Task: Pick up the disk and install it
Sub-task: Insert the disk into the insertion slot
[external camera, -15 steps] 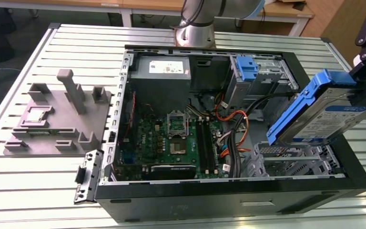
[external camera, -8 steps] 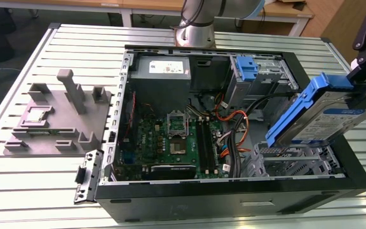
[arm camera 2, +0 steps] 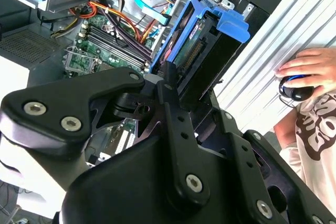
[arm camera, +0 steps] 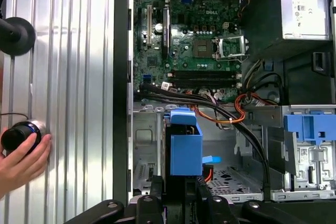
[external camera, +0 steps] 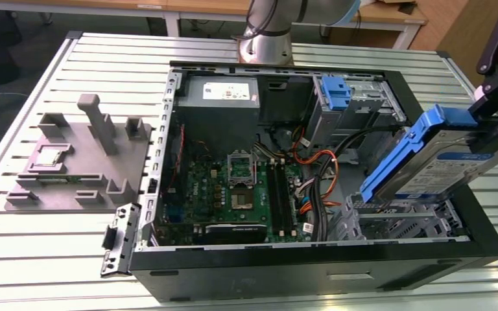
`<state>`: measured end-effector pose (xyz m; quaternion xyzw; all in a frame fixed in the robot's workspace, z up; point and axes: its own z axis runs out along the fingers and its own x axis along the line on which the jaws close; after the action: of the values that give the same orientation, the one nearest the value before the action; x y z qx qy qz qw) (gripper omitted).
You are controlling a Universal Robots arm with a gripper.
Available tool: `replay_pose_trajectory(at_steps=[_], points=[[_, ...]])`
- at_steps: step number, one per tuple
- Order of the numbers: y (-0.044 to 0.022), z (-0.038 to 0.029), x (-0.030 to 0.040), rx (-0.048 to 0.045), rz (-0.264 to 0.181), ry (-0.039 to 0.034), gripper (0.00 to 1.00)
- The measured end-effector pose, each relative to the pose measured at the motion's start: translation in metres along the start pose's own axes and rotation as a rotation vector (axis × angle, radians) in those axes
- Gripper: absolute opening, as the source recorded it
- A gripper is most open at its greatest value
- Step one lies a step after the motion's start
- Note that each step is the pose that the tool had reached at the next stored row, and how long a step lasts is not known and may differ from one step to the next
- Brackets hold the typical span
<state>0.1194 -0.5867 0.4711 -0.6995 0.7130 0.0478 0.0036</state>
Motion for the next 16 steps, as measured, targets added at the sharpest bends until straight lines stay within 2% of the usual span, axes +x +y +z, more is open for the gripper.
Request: replay_pose_trajectory(at_steps=[6,16], points=[[-0.0003,0.0039,0.0006,0.0,0.0,0.0002,0.35],[0.0002,0.0058,0.0008,0.0007,0.0,-0.0002,0.35]])
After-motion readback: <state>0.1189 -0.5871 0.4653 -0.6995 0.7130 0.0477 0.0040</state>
